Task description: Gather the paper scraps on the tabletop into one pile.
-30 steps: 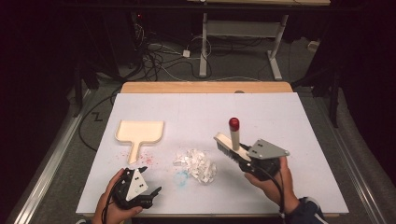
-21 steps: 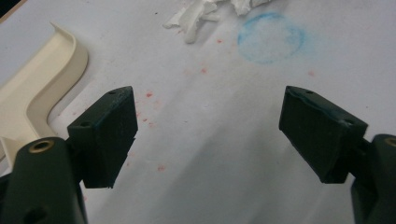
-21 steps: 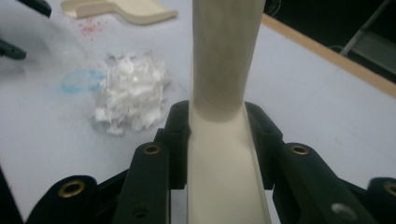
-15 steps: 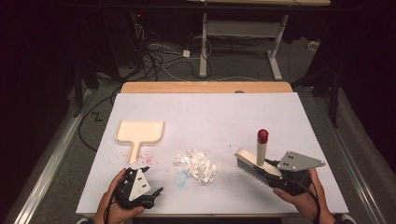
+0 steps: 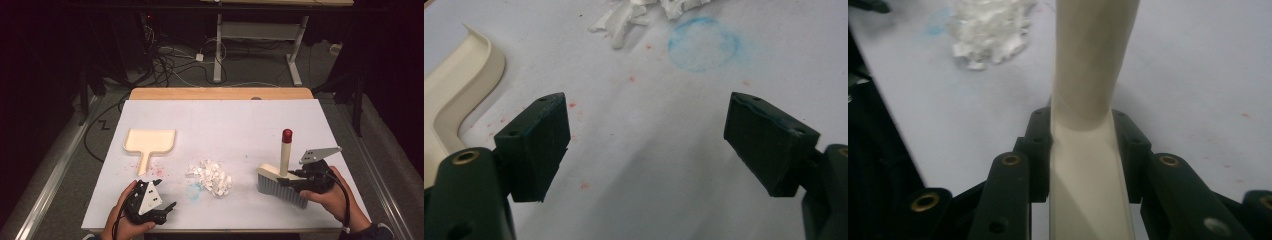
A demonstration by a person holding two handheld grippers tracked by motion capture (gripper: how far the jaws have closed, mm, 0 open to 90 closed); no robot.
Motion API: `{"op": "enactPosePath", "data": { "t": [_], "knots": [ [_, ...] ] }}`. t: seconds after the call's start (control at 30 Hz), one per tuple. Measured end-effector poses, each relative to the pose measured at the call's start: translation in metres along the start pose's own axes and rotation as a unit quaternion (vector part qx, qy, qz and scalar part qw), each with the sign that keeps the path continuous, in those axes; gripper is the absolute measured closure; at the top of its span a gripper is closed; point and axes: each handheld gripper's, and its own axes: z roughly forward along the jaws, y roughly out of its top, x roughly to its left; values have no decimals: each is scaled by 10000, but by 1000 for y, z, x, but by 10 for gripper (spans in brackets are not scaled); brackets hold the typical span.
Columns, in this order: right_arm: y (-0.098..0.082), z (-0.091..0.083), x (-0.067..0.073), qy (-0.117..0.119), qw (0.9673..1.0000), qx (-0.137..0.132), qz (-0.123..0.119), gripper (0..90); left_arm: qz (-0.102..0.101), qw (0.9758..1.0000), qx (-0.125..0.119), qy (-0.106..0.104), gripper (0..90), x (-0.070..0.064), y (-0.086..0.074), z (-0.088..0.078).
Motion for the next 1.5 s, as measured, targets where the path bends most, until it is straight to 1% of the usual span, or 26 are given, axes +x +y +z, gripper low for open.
{"op": "enactPosePath", "data": {
  "t": [0.17, 0.23, 0.27, 0.3, 0.37, 0.43, 0.5, 0.53, 0.57, 0.6, 0.67, 0.77, 0.83, 0.87, 0.9, 0.93, 0.97, 1.03, 1.1, 1.17, 1.2, 1.27, 1.37, 1.43, 1.47, 1.5],
  "knots": [
    [9, 10, -21, -192, 9993, 318, -20, 619, -55, 9999, 81, 78, 179, 1, 0, 1],
    [13, 15, -29, -269, 9982, 533, 28, 593, -54, 9999, 115, 91, 179, 1, 0, 2],
    [14, 17, -32, -358, 9976, 600, 12, 587, -59, 9999, 128, 97, 179, 1, 0, 3],
    [15, 19, -35, -385, 9972, 634, 56, 584, -56, 9999, 133, 92, 179, 1, 0, 3],
    [16, 21, -40, -382, 9971, 652, 90, 579, -57, 9998, 144, 92, 179, 1, 0, 3],
    [17, 22, -44, -466, 9967, 656, 80, 566, -92, 9998, 139, 92, 178, 1, -1, 3],
    [20, 22, -46, -714, 9954, 622, 134, 543, -81, 9997, 196, 110, 179, 1, -1, 4],
    [20, 23, -46, -885, 9941, 618, 108, 543, -67, 9997, 203, 91, 179, 1, -1, 4],
    [20, 24, -46, -966, 9933, 630, 52, 540, -61, 9998, 200, 77, 179, 0, -1, 4],
    [20, 25, -47, -954, 9935, 615, 7, 535, -54, 9998, 192, 70, 179, 0, -1, 4],
    [20, 26, -50, -966, 9934, 619, 56, 517, -47, 9998, 193, 69, 179, 0, -1, 4],
    [23, 28, -54, -973, 9928, 683, -110, 500, -34, 9998, 205, 49, 179, 0, 0, 5],
    [27, 28, -57, -874, 9928, 773, -277, 518, -21, 9998, 212, 19, 179, -1, 1, 6],
    [29, 27, -60, -682, 9940, 821, -257, 554, -5, 9997, 230, 5, 179, -1, 1, 6],
    [31, 24, -66, -351, 9960, 797, -210, 575, 1, 9997, 235, 2, 179, -2, 1, 7],
    [33, 22, -69, -117, 9968, 754, -228, 579, 7, 9997, 234, -11, 178, -2, 1, 7],
    [35, 20, -71, 9, 9969, 744, -252, 583, 3, 9997, 224, -24, 179, -1, 1, 7],
    [37, 15, -72, 105, 9969, 772, -117, 586, -14, 9998, 215, -44, 179, -1, 1, 7],
    [37, 9, -71, 259, 9975, 652, 14, 587, -28, 9997, 232, -50, 178, 0, 1, 8],
    [36, 2, -69, 360, 9978, 554, 36, 588, -36, 9997, 231, -60, 179, 0, 1, 8],
    [35, -2, -67, 383, 9979, 530, 20, 588, -35, 9997, 222, -64, 179, 0, 1, 8],
    [34, -10, -64, 537, 9972, 529, -21, 588, -26, 9997, 223, -60, 179, -1, 1, 7],
    [33, -18, -58, 666, 9956, 623, -231, 588, -16, 9998, 206, -83, 179, -2, 1, 7],
    [32, -18, -55, 703, 9945, 727, -275, 587, 53, 9998, 184, -57, 178, -3, 3, 7],
    [32, -16, -55, 678, 9945, 763, -253, 587, 23, 9998, 189, -82, 179, -4, 3, 7],
    [32, -12, -55, 660, 9939, 852, -253, 586, 50, 9998, 172, -56, 179, -4, 3, 7]
  ]
}}
